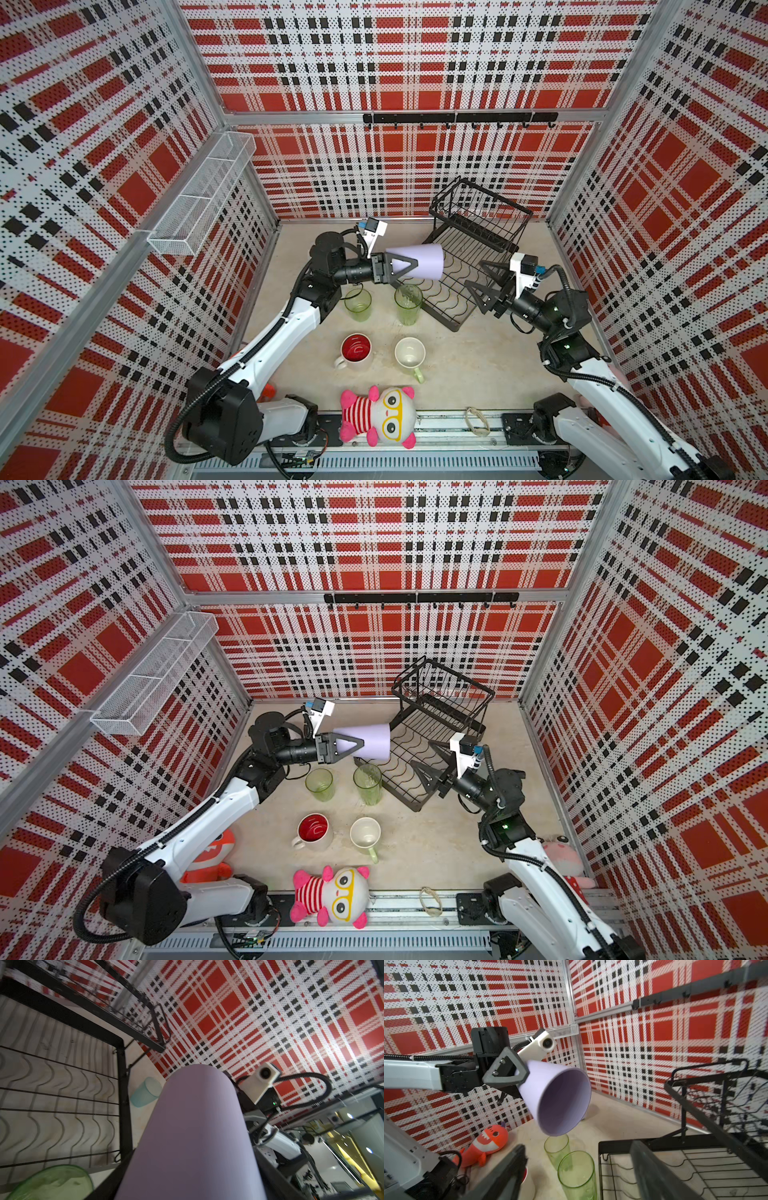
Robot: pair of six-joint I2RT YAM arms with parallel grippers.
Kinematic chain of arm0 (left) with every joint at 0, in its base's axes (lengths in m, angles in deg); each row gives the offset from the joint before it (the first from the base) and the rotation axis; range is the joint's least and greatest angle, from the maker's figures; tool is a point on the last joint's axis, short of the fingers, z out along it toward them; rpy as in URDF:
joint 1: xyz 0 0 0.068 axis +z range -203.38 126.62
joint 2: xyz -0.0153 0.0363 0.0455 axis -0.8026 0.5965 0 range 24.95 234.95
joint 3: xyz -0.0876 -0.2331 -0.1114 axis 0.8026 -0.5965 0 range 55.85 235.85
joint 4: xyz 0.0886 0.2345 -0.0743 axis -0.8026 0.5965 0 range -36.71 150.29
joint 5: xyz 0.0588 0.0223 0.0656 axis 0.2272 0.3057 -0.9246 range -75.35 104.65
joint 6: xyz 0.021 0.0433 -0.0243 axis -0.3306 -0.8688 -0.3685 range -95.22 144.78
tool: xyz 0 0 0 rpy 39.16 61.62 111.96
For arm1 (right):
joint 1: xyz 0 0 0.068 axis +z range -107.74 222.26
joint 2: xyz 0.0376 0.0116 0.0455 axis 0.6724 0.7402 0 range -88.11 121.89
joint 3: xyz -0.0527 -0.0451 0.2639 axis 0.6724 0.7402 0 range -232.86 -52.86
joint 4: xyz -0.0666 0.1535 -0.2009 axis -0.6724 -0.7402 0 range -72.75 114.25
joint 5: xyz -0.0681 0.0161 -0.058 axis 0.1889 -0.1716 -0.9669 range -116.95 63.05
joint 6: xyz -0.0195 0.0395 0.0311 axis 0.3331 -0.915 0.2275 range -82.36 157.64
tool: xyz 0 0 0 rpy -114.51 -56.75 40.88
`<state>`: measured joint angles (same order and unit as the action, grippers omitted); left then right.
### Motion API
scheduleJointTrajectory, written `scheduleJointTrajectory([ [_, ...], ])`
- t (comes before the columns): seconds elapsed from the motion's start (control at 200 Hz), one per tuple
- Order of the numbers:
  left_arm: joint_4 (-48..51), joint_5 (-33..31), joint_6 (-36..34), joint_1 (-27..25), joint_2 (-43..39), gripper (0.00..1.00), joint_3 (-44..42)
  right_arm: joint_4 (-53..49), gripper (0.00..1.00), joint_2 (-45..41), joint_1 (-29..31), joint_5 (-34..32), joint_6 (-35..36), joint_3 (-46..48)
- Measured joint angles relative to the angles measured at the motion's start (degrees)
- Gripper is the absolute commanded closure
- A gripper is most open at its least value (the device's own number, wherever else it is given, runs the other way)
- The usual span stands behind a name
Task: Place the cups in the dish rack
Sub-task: 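Lower the lavender cup upright into the rack's nearer corner with the left gripper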
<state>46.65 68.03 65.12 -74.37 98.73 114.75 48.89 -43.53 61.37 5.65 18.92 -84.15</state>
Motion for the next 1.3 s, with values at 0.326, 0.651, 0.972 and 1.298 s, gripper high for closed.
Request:
scheduleJointTrajectory([
  [0.326, 19.08, -17.35, -14.1, -0.87, 8.83, 0.34, 14.01, -9.7, 0.0, -16.15, 0.0, -5.16, 1.84, 9.64],
  [0.651, 36.04, -33.48, -24.83, -3.91, 22.45, 0.35, 28.2, -17.57, 0.0, -25.14, 0.13, -8.74, 1.2, 19.98],
  [0.972, 47.8, -42.6, -31.19, -5.73, 31.5, 0.33, 38.6, -18.99, 0.0, -25.88, 0.15, -12.28, 1.57, 25.03],
  [1.298, 56.33, -51.15, -34.62, -8.52, 40.81, 0.32, 46.16, -16.22, 0.0, -25.83, 0.17, -14.36, 1.29, 29.07],
])
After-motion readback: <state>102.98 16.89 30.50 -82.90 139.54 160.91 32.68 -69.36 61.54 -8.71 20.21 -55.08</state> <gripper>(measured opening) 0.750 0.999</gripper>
